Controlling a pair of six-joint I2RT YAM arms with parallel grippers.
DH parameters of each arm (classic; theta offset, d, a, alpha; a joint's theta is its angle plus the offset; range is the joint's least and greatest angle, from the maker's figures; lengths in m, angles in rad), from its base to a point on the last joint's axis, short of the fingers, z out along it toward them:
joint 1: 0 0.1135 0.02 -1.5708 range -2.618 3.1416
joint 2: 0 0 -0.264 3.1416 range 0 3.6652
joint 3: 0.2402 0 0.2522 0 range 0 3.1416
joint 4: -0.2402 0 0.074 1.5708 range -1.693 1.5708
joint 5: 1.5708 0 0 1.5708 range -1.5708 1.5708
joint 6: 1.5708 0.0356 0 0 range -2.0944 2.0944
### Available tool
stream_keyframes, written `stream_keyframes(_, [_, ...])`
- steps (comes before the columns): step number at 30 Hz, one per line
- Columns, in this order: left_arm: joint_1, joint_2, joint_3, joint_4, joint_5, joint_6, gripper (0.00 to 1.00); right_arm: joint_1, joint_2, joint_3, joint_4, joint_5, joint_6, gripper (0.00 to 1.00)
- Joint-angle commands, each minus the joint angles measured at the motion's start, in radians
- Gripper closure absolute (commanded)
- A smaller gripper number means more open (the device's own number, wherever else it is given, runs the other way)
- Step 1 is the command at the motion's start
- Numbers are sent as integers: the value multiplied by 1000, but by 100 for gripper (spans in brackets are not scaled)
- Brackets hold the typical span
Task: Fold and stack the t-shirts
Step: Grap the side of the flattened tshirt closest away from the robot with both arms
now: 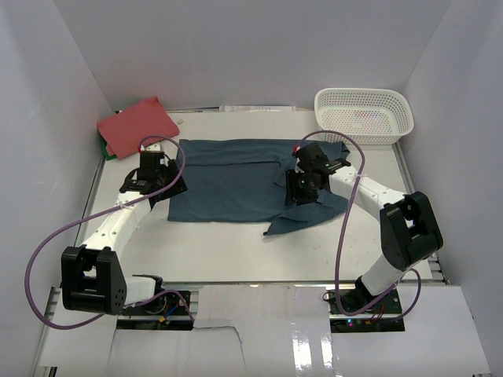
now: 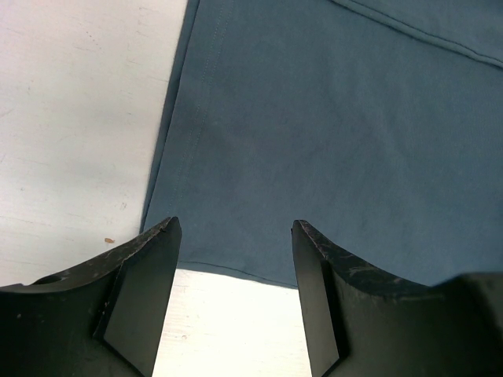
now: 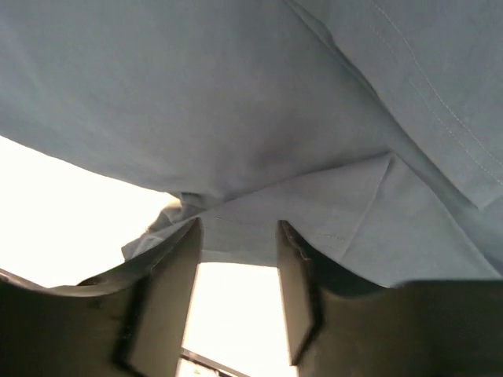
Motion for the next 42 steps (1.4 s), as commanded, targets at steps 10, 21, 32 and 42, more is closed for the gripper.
stream_keyframes(10, [5, -38, -9, 19, 17, 5, 31, -12, -182, -21, -27, 43, -14, 42])
stream_keyframes(21, [5, -44, -10, 19, 10, 4, 31, -155, -281, -234, 3, -141, 34, 46])
stream_keyframes(32, [5, -41, -10, 15, 2, 1, 30, -244, -203, -312, 149, -302, 71, 52])
stream_keyframes(42, [5, -41, -10, 8, -13, 1, 30, -253, -127, -337, 212, -293, 72, 53])
